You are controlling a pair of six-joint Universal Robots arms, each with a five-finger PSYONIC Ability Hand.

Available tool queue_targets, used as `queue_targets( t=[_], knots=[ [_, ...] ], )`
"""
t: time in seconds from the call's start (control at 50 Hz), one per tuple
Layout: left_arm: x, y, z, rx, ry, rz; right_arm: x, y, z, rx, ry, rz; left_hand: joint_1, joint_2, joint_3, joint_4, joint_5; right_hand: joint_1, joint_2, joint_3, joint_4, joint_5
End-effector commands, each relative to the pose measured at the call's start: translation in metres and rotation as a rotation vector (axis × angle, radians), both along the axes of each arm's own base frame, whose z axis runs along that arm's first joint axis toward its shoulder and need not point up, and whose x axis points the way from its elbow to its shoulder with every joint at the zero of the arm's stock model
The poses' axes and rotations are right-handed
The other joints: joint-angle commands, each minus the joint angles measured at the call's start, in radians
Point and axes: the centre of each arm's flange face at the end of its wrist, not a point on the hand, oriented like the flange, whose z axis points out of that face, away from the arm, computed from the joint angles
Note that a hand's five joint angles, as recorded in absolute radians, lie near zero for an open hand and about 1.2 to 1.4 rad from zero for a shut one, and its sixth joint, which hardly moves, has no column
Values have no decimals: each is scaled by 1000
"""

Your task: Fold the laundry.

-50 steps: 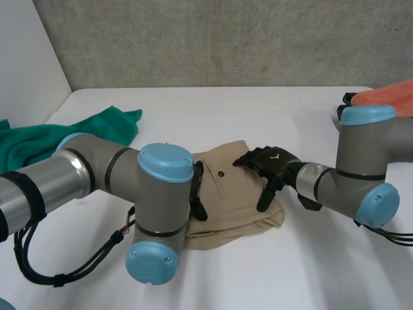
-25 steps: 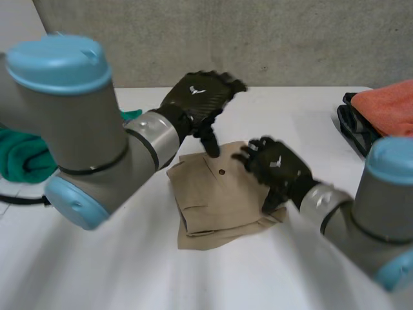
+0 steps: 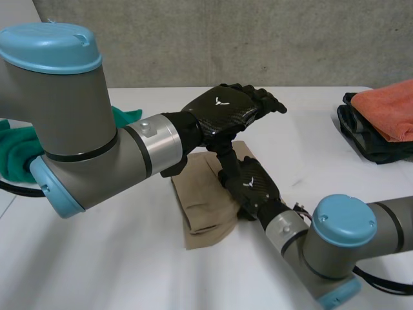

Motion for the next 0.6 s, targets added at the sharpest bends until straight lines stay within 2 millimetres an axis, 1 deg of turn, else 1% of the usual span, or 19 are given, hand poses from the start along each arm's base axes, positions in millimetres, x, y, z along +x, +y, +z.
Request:
queue_targets(
  t=[0.02,0.04,0.08,0.12,0.18,0.22,0.24,0.26,0.28,0.34,0.42,0.44,0.5,0.52,0.54,0.58,0.6],
  knots=[
    [1,-1,3,-6,3,10,15,-19,8,-51,-40,4,47,41,31,42,26,150,128,134,136,209],
    [1,-1,3,-6,3,10,17,-21,8,-53,-41,6,47,41,31,42,26,112,90,96,98,171],
    [2,-1,3,-8,4,11,21,-25,8,-57,-44,9,47,41,31,42,26,-34,-57,-51,-48,25],
    [2,-2,2,-5,2,13,23,-27,8,-51,-40,10,47,41,31,42,26,-67,-89,-84,-81,-8],
    [4,-5,2,-4,1,22,27,-31,8,-48,-37,20,47,41,31,42,26,-53,-75,-69,-67,6],
    [4,-5,2,-3,2,24,30,-37,5,-44,-33,21,47,41,31,42,26,137,115,120,123,196],
    [5,-6,2,-3,2,25,31,-39,5,-42,-32,21,47,41,31,42,26,330,308,313,316,389],
    [5,-6,2,-4,1,25,33,-41,4,-41,-31,21,47,41,31,42,26,573,551,557,559,632],
    [5,-6,2,-5,2,25,35,-45,7,-49,-38,23,47,41,31,42,26,746,724,730,732,805],
    [5,-7,3,-6,3,28,38,-53,17,-79,-64,15,47,41,31,42,26,748,726,731,734,807],
    [6,-7,7,-16,10,28,43,-68,50,-127,-156,4,47,41,31,42,26,748,726,731,734,807],
    [6,-8,9,-21,14,30,46,-74,69,-144,-213,6,47,41,31,42,26,748,726,731,734,807],
    [11,-11,21,-53,37,45,45,-86,94,-166,-299,1,44,38,29,39,23,748,726,731,734,807],
    [12,-11,25,-63,44,48,38,-101,108,-193,-345,-20,44,38,29,39,23,748,726,731,734,807],
    [15,-12,32,-83,57,57,31,-111,115,-210,-366,-40,44,38,29,39,23,748,726,731,734,807],
    [17,-13,39,-104,73,64,14,-130,131,-257,-403,-85,44,38,29,39,23,748,726,731,734,807],
    [19,-14,44,-121,87,70,-3,-146,148,-308,-429,-127,44,38,29,39,23,748,726,731,734,807]
  ],
)
